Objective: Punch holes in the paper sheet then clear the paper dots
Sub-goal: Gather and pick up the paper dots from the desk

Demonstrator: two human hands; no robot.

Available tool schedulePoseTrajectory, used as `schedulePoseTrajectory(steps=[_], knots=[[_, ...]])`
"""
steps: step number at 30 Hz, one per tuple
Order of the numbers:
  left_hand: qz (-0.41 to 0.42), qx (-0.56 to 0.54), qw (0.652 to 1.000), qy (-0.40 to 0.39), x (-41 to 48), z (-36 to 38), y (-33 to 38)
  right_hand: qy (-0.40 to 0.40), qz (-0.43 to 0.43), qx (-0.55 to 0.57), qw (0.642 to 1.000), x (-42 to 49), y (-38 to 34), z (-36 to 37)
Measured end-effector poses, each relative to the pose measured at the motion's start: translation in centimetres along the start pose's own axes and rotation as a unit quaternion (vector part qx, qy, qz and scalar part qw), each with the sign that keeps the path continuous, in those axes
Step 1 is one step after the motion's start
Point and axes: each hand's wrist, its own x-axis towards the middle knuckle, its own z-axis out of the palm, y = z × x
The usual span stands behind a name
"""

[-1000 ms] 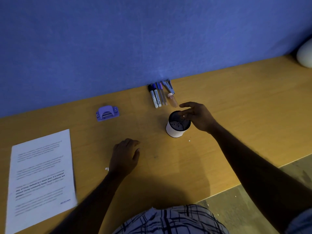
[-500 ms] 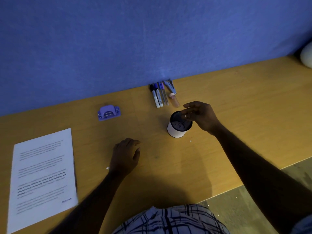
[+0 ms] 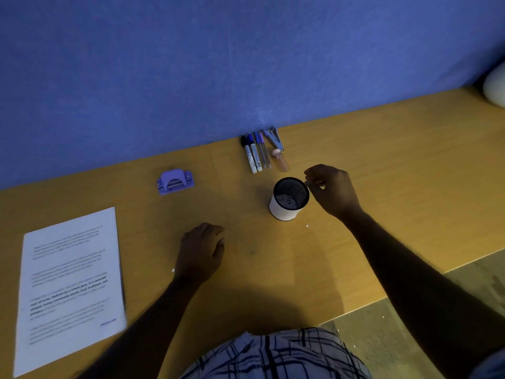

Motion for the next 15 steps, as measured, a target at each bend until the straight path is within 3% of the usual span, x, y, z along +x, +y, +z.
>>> schedulePoseTrajectory(steps=[3,5,8,12,15], knots=[[-0.002,0.011,1.0,-0.007,-0.2,0.0,0.2,0.063,0.049,0.006,0.997,-2.1,1.7,0.5],[0.0,0.018,1.0,-0.01,-0.3,0.0,0.3,0.061,0.087,-0.012,0.994,-4.4,3.3,1.3],[-0.003,0.017,1.0,-0.014,-0.5,-0.1,0.3,-0.029,0.12,-0.046,0.991,-7.9,5.2,3.1],[0.0,0.02,1.0,-0.016,-0.5,0.0,0.4,-0.184,0.103,-0.099,0.973,-11.3,6.2,6.0],[0.002,0.021,1.0,-0.018,-0.5,0.1,0.3,-0.201,0.126,-0.16,0.958,-12.5,6.1,7.9]])
